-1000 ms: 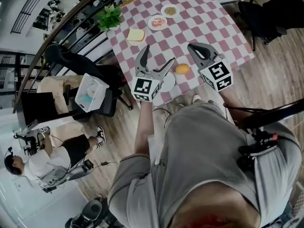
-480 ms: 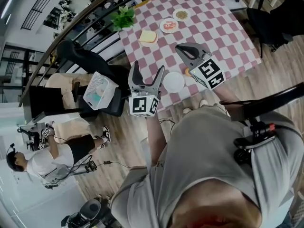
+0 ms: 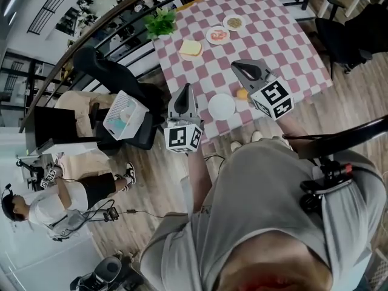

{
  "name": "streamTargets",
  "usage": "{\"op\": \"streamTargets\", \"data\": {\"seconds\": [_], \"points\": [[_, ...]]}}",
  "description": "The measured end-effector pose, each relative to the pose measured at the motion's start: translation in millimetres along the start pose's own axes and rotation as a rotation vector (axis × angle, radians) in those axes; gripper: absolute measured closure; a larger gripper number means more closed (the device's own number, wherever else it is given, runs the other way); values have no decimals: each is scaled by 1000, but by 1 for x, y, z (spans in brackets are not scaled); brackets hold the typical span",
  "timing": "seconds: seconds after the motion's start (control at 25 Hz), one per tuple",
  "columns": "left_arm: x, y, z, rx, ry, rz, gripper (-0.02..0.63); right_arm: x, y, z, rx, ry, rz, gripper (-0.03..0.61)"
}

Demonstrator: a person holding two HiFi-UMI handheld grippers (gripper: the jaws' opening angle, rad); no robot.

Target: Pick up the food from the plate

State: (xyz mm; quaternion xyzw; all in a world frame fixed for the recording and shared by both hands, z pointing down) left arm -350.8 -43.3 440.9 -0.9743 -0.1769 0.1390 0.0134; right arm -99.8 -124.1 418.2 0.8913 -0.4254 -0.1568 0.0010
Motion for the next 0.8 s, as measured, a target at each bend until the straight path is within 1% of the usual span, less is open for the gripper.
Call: {"op": "streamTargets", "data": {"seconds": [0.16,0.36,0.6,0.8], "points": [[3,0,-6,-7,-24,-17,606,0,-7,2,-6,-6,-20,565],[1,0,-14,-13,-59,1,606,-3,-18,1,-13,-19,-27,565],[6,6,-18,-17,-54,-30,606,-2,-29,2,-17,-23,-57,565],[7,5,-20,-16,-58,-22,606,-5,-25,3,-13,-30,-32,565]]}}
Point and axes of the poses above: the fingertips, and each gripper's own axes: y forward along the fingers, x to its right, z out of its top, the point moved 10 cm from there along -y, backward along the fingers, and after that the axes turned 14 degrees about -y, right-handed, at the moved point
